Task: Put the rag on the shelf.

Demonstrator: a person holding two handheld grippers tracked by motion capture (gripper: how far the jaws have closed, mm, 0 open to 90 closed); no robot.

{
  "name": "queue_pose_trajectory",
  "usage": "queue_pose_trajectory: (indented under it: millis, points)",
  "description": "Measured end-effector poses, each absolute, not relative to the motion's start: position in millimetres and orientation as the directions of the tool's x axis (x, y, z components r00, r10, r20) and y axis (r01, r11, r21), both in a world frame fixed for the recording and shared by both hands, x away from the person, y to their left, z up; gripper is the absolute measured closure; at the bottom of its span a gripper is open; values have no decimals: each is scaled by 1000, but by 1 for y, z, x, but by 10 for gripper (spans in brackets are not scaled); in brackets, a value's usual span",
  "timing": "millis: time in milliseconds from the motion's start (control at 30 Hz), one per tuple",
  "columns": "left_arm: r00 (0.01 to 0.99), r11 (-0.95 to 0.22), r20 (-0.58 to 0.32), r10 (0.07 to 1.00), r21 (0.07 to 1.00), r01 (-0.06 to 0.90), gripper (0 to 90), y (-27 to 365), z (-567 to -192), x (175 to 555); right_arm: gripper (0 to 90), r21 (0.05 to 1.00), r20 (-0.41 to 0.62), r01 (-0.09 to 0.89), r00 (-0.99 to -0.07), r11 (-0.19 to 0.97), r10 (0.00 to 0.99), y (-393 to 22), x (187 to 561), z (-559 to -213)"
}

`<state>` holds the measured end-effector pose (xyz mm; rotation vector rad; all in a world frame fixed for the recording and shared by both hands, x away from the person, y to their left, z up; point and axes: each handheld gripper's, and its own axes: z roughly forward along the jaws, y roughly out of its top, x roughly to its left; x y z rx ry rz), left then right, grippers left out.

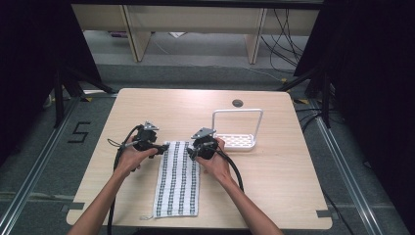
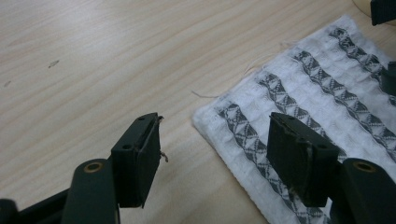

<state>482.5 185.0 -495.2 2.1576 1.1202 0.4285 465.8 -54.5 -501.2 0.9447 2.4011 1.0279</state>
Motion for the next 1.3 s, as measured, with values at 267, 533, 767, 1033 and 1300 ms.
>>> queue_pose_trajectory:
  millis: [267, 533, 767, 1033, 1300]
  points:
    - [581, -431, 11, 814, 681, 592, 386, 175, -502, 489, 428, 736, -72, 443, -701, 512, 709, -51, 467, -506]
    - [588, -460, 37, 808, 663, 590, 410, 170, -505, 495, 421, 729, -75, 453, -692, 513, 718, -49, 469, -508]
    - [606, -483, 38, 795, 643, 594, 455, 171, -505, 496, 417, 730, -74, 454, -690, 511, 720, -49, 469, -507]
    - [661, -497, -12, 751, 648, 577, 770, 168, -504, 493, 412, 725, -52, 475, -685, 499, 727, -50, 468, -505]
    - [706, -535, -31, 707, 629, 564, 861, 174, -503, 488, 412, 727, -55, 474, -681, 497, 730, -48, 467, -506]
